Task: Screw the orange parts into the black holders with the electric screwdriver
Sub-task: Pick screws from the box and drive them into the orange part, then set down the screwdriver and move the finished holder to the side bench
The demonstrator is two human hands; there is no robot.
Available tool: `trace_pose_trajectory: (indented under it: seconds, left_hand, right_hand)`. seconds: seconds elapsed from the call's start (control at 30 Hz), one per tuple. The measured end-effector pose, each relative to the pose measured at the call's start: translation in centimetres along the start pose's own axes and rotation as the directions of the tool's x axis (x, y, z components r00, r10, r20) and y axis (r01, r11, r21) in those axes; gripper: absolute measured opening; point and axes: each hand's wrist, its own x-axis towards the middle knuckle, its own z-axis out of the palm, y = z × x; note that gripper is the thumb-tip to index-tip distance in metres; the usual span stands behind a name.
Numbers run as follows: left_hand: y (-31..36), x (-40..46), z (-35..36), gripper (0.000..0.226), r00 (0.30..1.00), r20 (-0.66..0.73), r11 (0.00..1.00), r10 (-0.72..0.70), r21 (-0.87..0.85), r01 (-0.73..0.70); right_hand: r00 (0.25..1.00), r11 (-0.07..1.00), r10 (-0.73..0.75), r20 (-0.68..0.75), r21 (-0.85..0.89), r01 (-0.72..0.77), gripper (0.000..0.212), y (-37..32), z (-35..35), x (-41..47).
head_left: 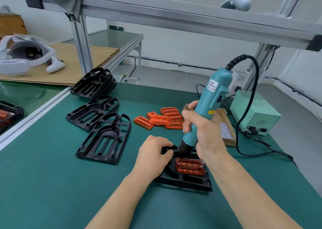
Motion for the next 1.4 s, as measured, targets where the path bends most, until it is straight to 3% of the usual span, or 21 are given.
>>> trace_pose_trajectory:
  seconds: [0.13, 0.23, 0.5, 0.67, 0.87, 1.13, 1.4]
  left_hand:
    - [-0.1, -0.1, 0.4, 0.025, 0.999, -0.021, 0.999, 0.044, 0.021, -0.044]
    - [-0.2, 0.0, 0.6, 0.028, 0.997, -0.034, 0.997, 0.067, 0.045, -0.066]
    - [-0.7, 0.0, 0.7, 0.026, 0.986, -0.087, 0.989, 0.14, 0.062, -0.135]
    - [-0.5, -0.1, 0.9, 0.025, 0.982, -0.114, 0.985, 0.154, 0.092, -0.144]
    - [-0.5, -0.2, 1.0, 0.024, 0.977, -0.151, 0.987, 0.148, 0.091, -0.135]
    - [-0.6, -0.3, 1.2, 0.023, 0.971, -0.196, 0.99, 0.137, 0.071, -0.125]
    - [-0.5, -0.5, 1.3, 0.021, 0.97, -0.206, 0.992, 0.125, 0.053, -0.116]
  right_hand:
    - [0.999, 0.991, -0.04, 0.028, -0.126, 0.043, 0.013, -0.8, 0.1, -0.5]
    - [0.986, 0.963, -0.143, 0.082, -0.217, 0.157, 0.015, -3.6, 0.0, 0.3]
    - [0.96, 0.972, -0.189, -0.204, -0.175, 0.154, 0.024, -8.7, -4.9, 2.7]
    - [0.907, 0.986, -0.116, -0.406, -0.16, 0.054, 0.023, -10.0, -10.7, 1.9]
    - [0.861, 0.958, 0.018, -0.508, -0.238, -0.161, 0.025, -9.2, -17.0, -0.4]
    - [0.814, 0.866, 0.211, -0.542, -0.283, -0.413, 0.024, -6.1, -21.1, -3.0]
    - [0.8, 0.704, 0.337, -0.496, -0.432, -0.564, 0.039, -4.2, -22.6, -4.3]
